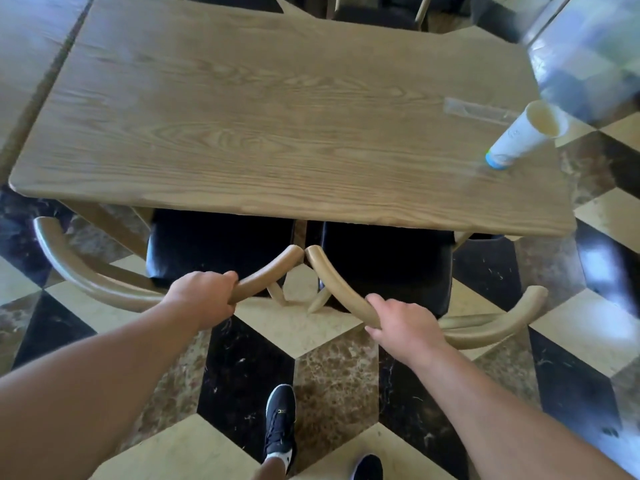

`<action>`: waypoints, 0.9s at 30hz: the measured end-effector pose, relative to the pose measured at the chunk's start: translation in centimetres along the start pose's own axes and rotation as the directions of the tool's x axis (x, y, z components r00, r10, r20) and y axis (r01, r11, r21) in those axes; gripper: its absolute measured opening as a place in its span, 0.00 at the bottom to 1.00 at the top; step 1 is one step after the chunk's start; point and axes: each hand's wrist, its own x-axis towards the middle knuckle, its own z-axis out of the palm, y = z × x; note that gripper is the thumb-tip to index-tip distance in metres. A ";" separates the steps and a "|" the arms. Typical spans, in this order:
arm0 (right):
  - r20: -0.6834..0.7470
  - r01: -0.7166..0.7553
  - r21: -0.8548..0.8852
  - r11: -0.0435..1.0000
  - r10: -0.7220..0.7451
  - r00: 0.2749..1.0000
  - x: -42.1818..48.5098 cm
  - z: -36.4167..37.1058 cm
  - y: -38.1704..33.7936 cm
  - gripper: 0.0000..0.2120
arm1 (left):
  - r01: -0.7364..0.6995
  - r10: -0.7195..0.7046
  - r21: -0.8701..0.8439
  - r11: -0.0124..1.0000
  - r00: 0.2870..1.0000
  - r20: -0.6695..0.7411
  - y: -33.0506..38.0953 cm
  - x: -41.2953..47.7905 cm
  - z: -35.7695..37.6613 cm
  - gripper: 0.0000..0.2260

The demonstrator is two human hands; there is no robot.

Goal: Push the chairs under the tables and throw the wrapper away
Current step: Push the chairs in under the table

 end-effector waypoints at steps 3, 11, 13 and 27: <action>0.004 -0.008 -0.012 1.000 0.009 1.000 0.3 -0.2 0.0 0.21 | -0.011 0.011 0.013 1.000 1.000 -0.016 0.2 0.1 0.2 0.09; -0.018 0.001 -0.037 0.999 -0.002 1.000 0.9 -1.1 0.1 0.20 | -0.010 0.010 0.000 1.000 0.999 -0.045 0.6 0.4 -0.1 0.09; -0.026 -0.035 -0.020 0.999 0.035 0.999 0.7 -1.0 -0.1 0.18 | 0.010 -0.011 -0.026 1.000 0.999 -0.052 0.8 0.2 -0.1 0.09; -0.341 -0.147 0.134 0.980 0.184 0.922 -10.1 -14.7 5.7 0.37 | -0.400 0.324 -0.232 0.887 0.895 -0.305 13.8 -4.5 -17.3 0.32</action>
